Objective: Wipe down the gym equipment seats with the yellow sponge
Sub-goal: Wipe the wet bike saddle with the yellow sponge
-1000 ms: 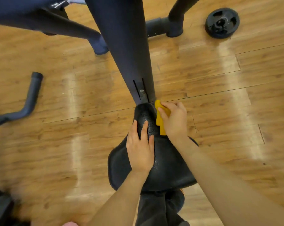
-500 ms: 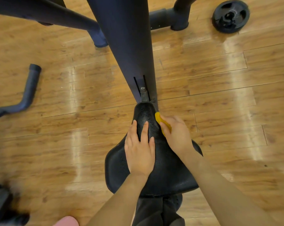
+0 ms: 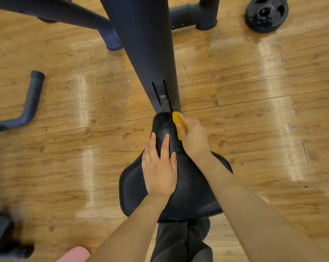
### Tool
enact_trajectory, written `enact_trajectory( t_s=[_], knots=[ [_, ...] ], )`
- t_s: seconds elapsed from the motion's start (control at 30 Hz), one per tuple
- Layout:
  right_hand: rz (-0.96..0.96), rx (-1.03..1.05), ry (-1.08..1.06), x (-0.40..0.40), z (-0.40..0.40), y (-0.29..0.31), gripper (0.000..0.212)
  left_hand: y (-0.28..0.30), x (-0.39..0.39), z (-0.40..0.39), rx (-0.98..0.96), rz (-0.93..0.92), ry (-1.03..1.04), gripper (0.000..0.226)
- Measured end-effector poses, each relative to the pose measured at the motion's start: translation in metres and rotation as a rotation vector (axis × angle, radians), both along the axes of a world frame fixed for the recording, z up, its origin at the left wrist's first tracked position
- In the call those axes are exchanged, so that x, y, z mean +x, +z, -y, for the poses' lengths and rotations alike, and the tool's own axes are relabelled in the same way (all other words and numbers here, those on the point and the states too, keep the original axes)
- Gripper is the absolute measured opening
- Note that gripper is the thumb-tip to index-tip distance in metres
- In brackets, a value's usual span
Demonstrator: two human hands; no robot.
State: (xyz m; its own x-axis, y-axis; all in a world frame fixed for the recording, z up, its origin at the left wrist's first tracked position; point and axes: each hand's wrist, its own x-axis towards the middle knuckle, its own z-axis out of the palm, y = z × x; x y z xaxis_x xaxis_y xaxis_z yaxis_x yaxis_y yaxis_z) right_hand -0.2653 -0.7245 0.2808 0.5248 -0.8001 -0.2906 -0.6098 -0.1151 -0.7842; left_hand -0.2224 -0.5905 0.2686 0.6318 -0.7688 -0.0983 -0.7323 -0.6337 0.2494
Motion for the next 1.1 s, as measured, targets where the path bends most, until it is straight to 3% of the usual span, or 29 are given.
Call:
enact_trajectory(
  t_s=[0.27, 0.53, 0.67, 0.83, 0.97, 1.1],
  knots=[
    [-0.197, 0.023, 0.320, -0.092, 0.006, 0.010, 0.030, 0.002, 0.000, 0.000, 0.012, -0.014, 0.004, 0.051],
    [-0.097, 0.007, 0.038, -0.066, -0.006, 0.007, 0.033, 0.001, 0.001, 0.000, -0.008, -0.013, -0.002, 0.051],
    [-0.154, 0.013, 0.141, -0.046, -0.006, 0.004, 0.038, 0.002, 0.001, -0.001, -0.020, -0.011, -0.009, 0.051],
    [-0.202, -0.024, 0.214, -0.079, -0.008, 0.001, 0.036, 0.002, 0.002, -0.001, -0.028, -0.018, -0.013, 0.051],
    [-0.145, -0.057, 0.085, -0.121, -0.026, 0.002, 0.034, 0.001, 0.002, -0.002, -0.042, -0.024, -0.011, 0.048],
    [-0.091, -0.035, -0.228, -0.147, -0.059, 0.002, 0.033, 0.002, 0.002, -0.002, -0.041, -0.012, -0.020, 0.050]
  ],
)
